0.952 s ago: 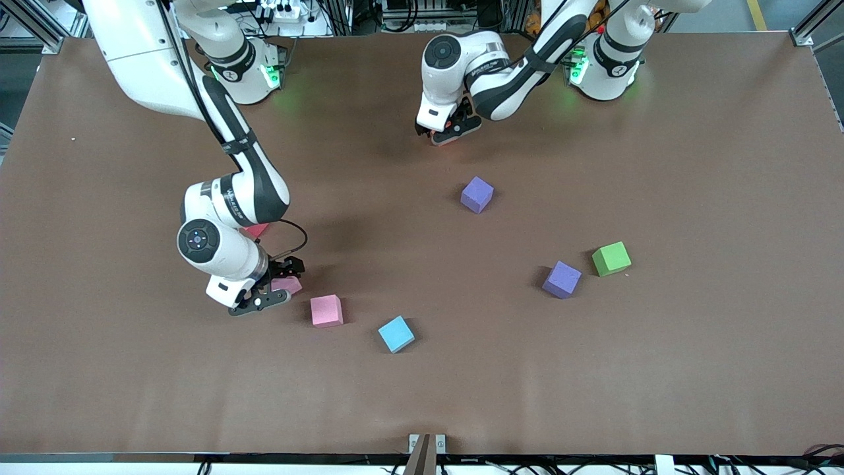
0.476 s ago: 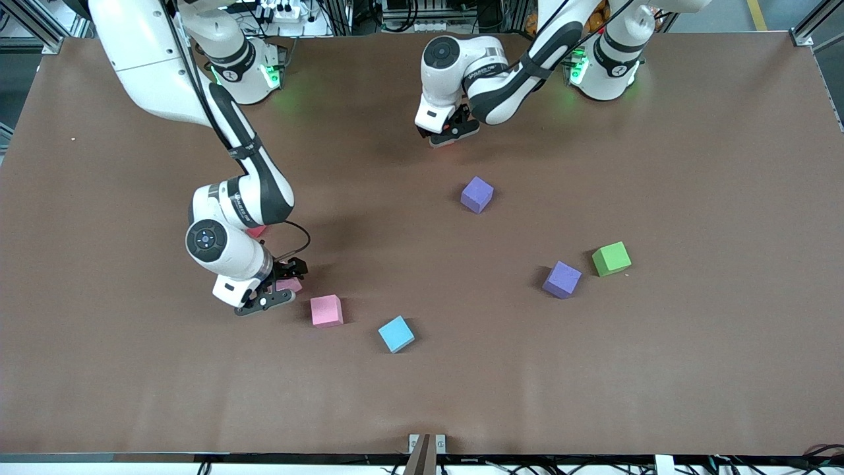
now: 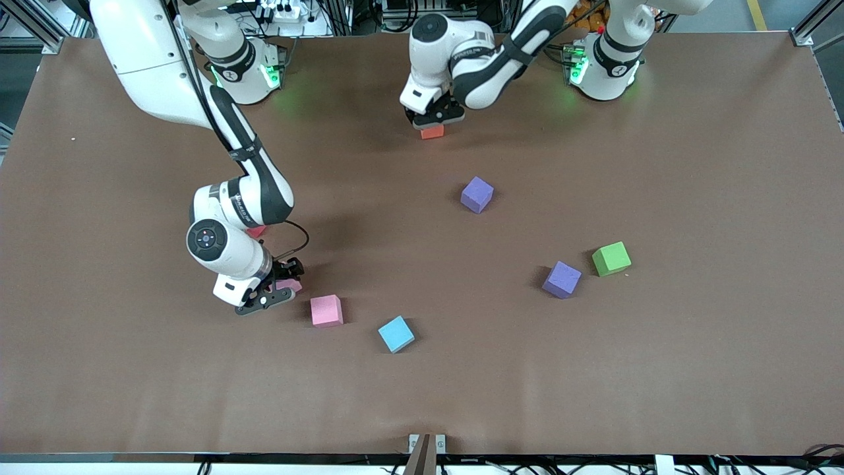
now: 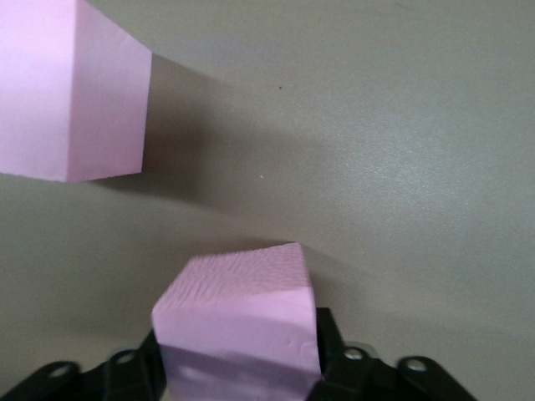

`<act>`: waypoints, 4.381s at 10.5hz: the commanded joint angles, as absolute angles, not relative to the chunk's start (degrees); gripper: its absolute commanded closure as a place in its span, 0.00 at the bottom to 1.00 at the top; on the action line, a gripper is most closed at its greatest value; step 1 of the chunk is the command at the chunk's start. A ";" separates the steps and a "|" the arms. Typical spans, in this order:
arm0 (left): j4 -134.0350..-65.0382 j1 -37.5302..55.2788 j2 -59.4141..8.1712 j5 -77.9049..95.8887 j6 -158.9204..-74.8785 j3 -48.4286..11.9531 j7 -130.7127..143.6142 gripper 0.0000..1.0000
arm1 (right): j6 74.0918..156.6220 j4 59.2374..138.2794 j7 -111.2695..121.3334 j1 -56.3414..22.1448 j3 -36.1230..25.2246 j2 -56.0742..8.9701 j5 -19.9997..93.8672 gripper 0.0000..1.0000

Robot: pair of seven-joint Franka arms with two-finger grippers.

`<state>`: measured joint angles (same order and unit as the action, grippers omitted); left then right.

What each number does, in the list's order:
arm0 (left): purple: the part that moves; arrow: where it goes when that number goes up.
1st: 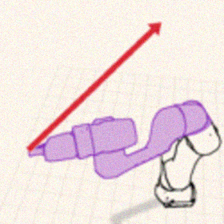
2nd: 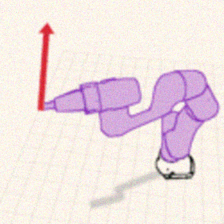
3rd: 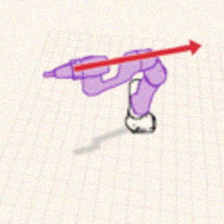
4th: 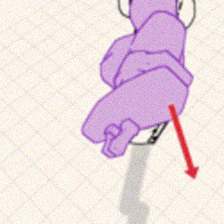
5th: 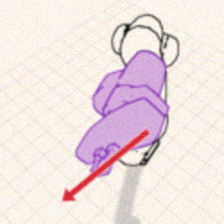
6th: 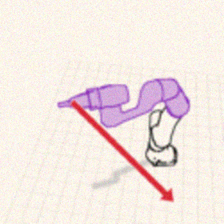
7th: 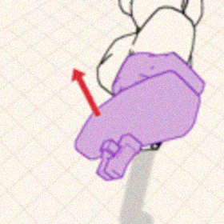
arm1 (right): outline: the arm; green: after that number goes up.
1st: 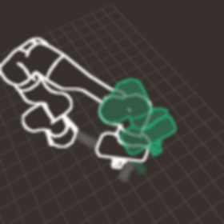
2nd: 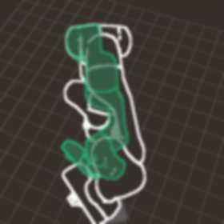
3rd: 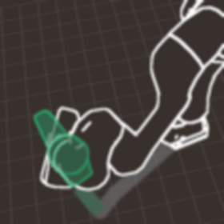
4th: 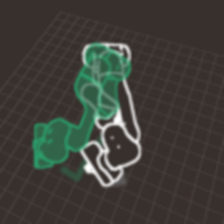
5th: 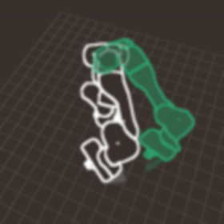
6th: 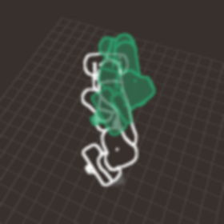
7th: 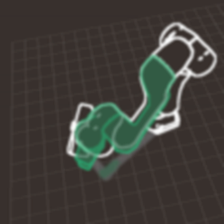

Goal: Arrange blocks into number 1

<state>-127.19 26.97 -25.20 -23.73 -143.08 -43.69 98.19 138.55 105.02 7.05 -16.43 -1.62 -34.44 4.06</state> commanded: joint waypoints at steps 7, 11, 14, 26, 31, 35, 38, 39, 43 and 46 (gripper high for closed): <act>-126.21 31.38 -26.02 -28.48 -143.17 -43.42 100.19 1.00 | 137.90 114.69 -2.89 -14.33 -2.46 -21.72 4.75 0.67; -124.90 31.64 -27.51 -27.86 -143.17 -43.16 104.92 0.00 | 138.08 117.68 -6.66 -15.03 -2.46 -18.55 4.75 0.67; -122.27 29.19 -25.67 -27.86 -141.60 -42.63 105.03 0.00 | 138.25 120.05 -7.82 -15.55 -2.46 -16.80 4.75 0.67; -116.29 12.83 -23.46 -15.85 -133.51 -30.15 99.22 0.00 | 139.30 127.18 -54.37 -44.11 4.63 -10.28 3.87 0.67; -119.96 14.06 -24.96 -11.69 -136.39 -30.15 99.76 0.00 | 144.30 127.00 -66.93 -55.97 6.33 -14.40 -1.55 0.67; -121.29 14.50 -26.72 -11.95 -138.08 -30.15 99.67 0.00 | 147.30 126.83 -72.77 -58.88 6.77 -18.54 -7.21 0.67; -121.11 14.41 -27.94 -12.04 -140.18 -29.88 98.70 0.40 | 147.30 126.74 -72.86 -59.59 8.17 -19.25 -7.21 0.67; -121.11 14.41 -27.86 -12.13 -140.62 -29.88 98.53 0.72 | 147.30 126.74 -73.64 -60.02 8.35 -19.34 -7.21 0.66; -120.85 14.15 -27.07 -12.13 -140.89 -29.88 96.86 1.00 | 147.39 125.95 -75.06 -62.13 8.61 -21.00 -7.29 0.64; -120.67 13.80 -26.63 -12.13 -140.63 -29.88 96.68 1.00 | 147.13 124.63 -75.06 -62.40 8.53 -22.24 -7.29 0.40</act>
